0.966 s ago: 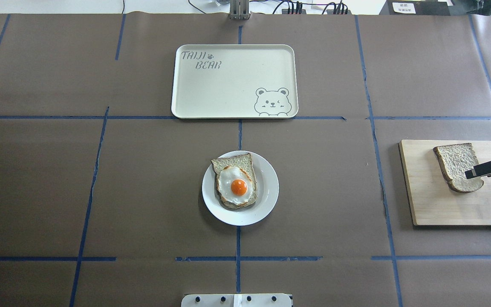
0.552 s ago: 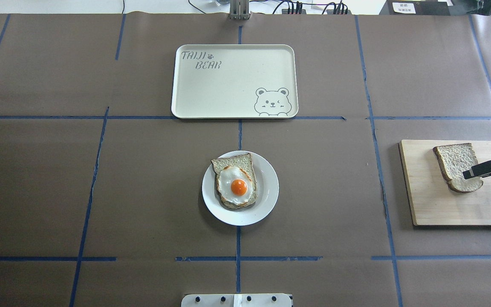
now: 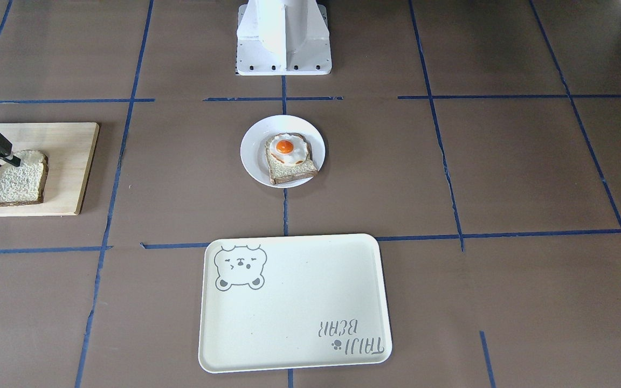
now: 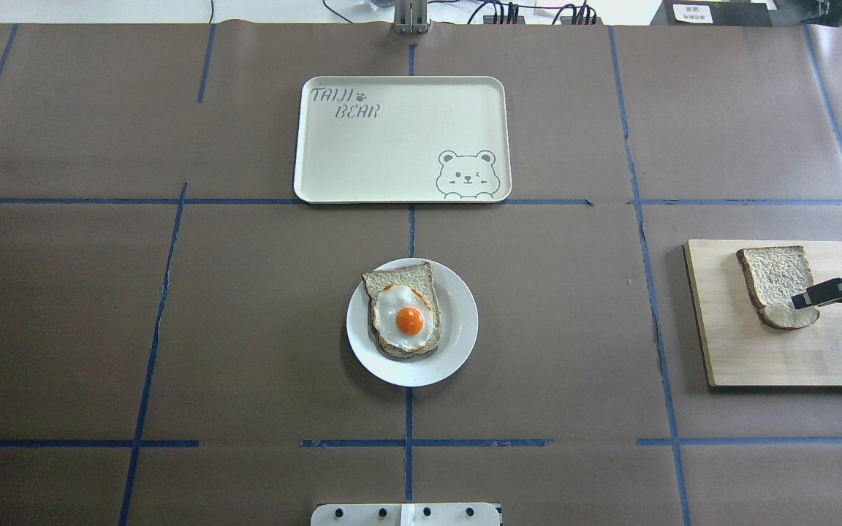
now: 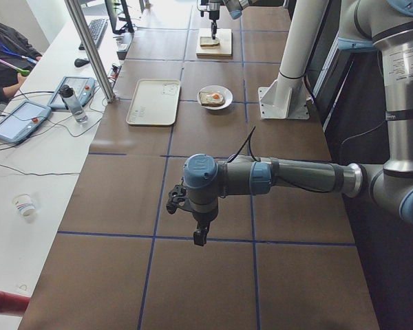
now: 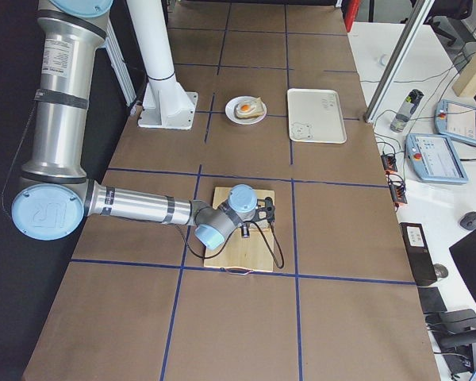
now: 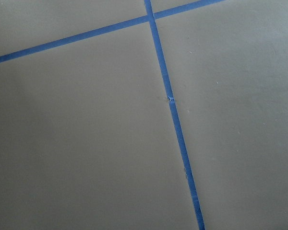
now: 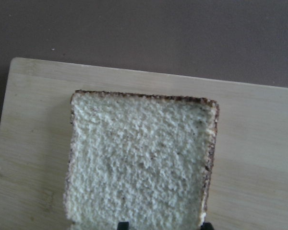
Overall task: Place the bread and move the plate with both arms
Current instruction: 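Slide the right gripper fingers under the bread slice's edge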
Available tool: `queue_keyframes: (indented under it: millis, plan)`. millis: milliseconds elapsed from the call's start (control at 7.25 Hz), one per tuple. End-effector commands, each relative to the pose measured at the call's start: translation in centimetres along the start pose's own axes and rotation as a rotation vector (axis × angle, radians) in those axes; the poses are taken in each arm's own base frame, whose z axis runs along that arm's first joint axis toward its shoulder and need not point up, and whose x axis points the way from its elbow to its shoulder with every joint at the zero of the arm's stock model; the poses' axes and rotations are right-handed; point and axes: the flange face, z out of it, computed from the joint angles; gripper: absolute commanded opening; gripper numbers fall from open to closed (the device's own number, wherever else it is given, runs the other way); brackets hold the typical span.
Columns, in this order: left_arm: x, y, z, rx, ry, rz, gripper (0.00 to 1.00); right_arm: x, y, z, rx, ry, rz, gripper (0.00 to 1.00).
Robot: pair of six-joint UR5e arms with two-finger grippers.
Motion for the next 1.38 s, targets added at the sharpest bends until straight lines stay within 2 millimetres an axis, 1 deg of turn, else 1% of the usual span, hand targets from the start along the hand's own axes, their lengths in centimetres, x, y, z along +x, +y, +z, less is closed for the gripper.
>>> queue_keyframes:
  millis: [0, 138, 414, 552, 690, 828, 1241]
  plan:
    - [-0.01, 0.0, 0.01, 0.0, 0.0, 0.0, 1.0, -0.05, 0.07, 0.08, 0.001, -0.001, -0.005, 0.55]
    - [-0.05, 0.02, 0.06, -0.001, 0.0, 0.0, 1.0, -0.15, 0.13, 0.23, -0.003, -0.002, -0.008, 0.55]
    - [-0.01, 0.0, 0.11, -0.002, 0.001, 0.0, 1.0, -0.33, 0.3, 0.68, -0.011, 0.001, -0.013, 0.48]
    - [-0.01, 0.0, 0.11, -0.002, 0.001, 0.0, 1.0, -0.34, 0.42, 0.78, -0.015, 0.001, -0.013, 0.35]
    - [-0.01, 0.0, 0.11, -0.002, 0.001, 0.0, 1.0, -0.34, 0.42, 0.78, -0.015, 0.001, -0.013, 0.15]
    - [-0.01, 0.0, 0.11, -0.002, 0.001, 0.0, 1.0, -0.4, 0.45, 0.72, -0.014, 0.0, -0.019, 0.0]
    - [0.03, -0.02, 0.05, -0.001, 0.0, 0.002, 1.0, -0.69, 0.37, 0.41, -0.01, -0.005, -0.023, 0.0]
